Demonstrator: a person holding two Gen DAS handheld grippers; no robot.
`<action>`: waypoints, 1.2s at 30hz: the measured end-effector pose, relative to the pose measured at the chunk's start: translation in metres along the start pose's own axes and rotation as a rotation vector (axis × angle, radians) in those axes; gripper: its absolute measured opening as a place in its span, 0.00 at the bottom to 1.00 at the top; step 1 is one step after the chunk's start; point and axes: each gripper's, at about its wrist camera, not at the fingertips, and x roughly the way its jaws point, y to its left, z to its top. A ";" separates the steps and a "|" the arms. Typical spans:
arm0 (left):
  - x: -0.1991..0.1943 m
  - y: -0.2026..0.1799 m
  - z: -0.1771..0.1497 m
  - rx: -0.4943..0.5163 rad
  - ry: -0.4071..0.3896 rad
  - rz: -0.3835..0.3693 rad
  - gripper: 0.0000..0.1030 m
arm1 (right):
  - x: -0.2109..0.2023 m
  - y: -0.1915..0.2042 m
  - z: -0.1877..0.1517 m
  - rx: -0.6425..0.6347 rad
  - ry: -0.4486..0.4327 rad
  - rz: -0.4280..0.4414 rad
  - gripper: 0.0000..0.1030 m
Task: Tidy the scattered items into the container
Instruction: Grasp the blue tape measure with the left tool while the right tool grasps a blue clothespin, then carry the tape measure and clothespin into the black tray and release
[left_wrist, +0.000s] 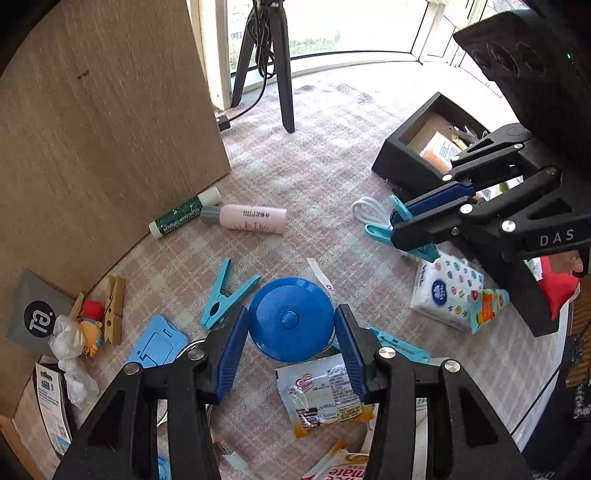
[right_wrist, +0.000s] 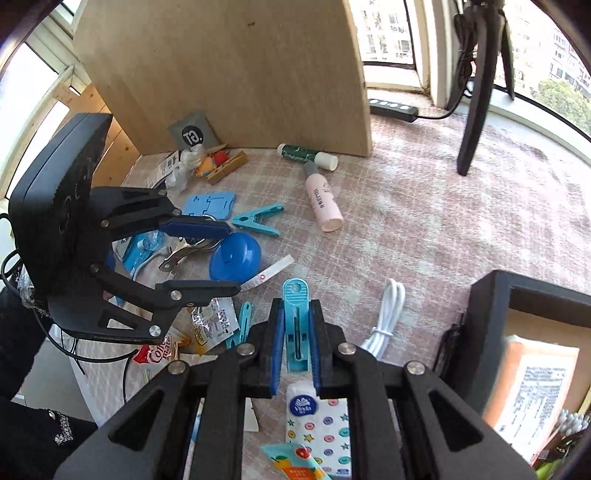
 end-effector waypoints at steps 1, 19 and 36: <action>-0.008 -0.005 0.004 0.001 -0.021 -0.005 0.45 | -0.008 -0.003 -0.001 0.016 -0.021 -0.009 0.12; -0.066 -0.195 0.105 0.158 -0.251 -0.224 0.45 | -0.195 -0.160 -0.087 0.406 -0.243 -0.383 0.12; -0.074 -0.250 0.111 0.212 -0.281 -0.110 0.54 | -0.227 -0.157 -0.109 0.415 -0.327 -0.511 0.67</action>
